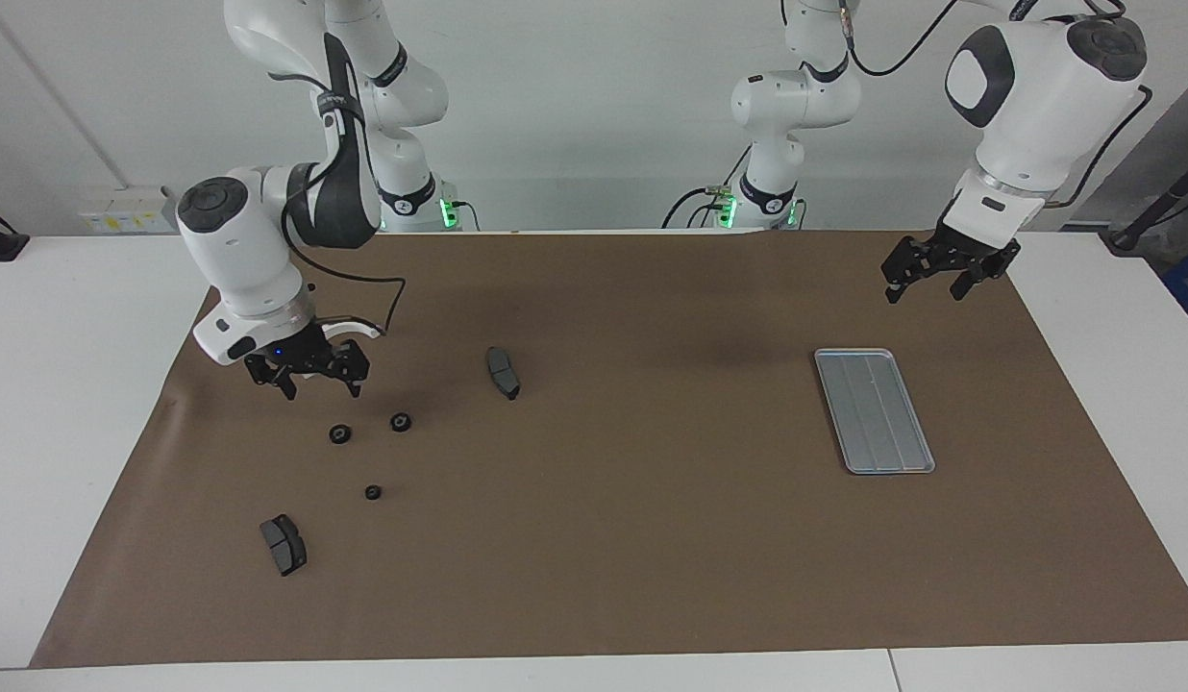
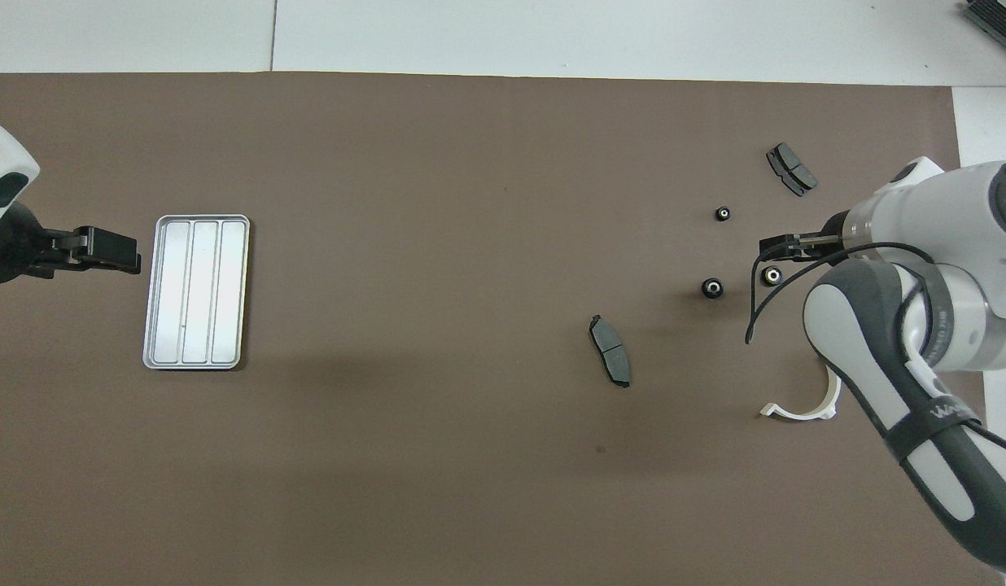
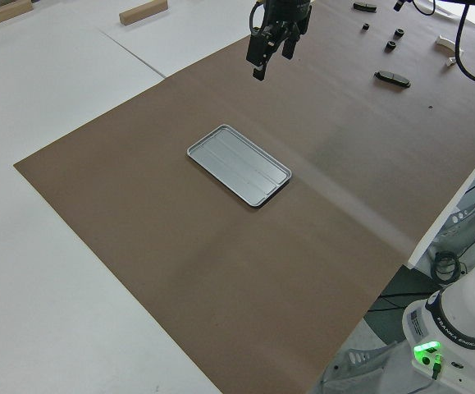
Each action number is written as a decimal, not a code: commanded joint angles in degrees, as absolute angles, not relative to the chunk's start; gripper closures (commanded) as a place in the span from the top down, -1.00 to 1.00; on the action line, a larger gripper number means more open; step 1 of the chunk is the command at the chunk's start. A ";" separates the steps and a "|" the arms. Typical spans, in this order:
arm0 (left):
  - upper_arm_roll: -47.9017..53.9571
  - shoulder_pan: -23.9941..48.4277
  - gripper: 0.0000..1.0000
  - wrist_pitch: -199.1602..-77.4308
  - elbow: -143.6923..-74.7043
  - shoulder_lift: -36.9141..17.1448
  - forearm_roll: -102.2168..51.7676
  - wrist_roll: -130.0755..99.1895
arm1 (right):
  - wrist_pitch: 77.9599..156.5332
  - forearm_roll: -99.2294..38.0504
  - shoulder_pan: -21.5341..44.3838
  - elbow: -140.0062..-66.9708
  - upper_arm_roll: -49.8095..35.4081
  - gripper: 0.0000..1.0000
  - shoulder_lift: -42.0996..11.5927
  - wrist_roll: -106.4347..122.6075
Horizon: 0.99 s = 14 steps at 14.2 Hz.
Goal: Pick bearing gear from pile to tray
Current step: 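Reach the right gripper to the black gear farthest from the robot, then close the right gripper on the black gear and lift it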
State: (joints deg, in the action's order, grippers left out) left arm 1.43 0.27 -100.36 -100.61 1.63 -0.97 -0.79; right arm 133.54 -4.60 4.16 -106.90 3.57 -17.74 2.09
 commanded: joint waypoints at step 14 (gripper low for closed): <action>1.41 0.09 1.00 -101.16 -102.30 3.08 0.09 -0.53 | 135.35 -4.93 5.89 -95.98 3.16 0.81 -32.17 3.51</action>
